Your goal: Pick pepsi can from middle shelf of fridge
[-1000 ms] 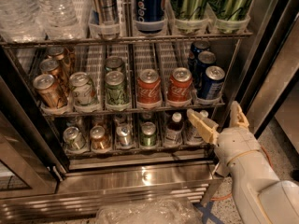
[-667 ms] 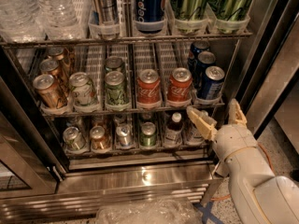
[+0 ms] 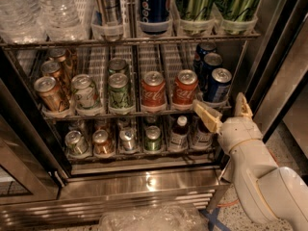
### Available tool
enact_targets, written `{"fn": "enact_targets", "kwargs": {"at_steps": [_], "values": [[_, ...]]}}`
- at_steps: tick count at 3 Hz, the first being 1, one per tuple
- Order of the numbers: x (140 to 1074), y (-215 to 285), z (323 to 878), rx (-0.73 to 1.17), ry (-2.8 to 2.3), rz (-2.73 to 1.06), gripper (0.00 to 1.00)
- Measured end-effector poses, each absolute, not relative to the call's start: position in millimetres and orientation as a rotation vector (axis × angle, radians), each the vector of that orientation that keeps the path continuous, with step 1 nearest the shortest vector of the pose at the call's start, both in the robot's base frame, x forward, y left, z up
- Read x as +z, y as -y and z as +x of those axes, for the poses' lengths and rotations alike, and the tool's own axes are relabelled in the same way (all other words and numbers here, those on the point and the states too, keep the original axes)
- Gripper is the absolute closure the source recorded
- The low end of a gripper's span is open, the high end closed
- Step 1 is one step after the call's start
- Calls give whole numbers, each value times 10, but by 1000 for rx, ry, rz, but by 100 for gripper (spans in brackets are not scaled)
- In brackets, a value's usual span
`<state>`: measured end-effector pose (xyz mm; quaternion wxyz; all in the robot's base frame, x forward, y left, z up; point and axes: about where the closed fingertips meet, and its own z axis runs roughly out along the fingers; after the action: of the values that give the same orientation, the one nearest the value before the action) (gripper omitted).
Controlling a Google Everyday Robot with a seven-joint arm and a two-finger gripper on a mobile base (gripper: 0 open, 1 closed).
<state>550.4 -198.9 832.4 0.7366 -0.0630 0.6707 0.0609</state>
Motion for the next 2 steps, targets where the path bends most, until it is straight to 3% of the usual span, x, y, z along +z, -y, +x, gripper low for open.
{"fn": "enact_targets", "kwargs": {"at_steps": [2], "values": [[8302,1977,5796,153,-1489,-121,17]]}}
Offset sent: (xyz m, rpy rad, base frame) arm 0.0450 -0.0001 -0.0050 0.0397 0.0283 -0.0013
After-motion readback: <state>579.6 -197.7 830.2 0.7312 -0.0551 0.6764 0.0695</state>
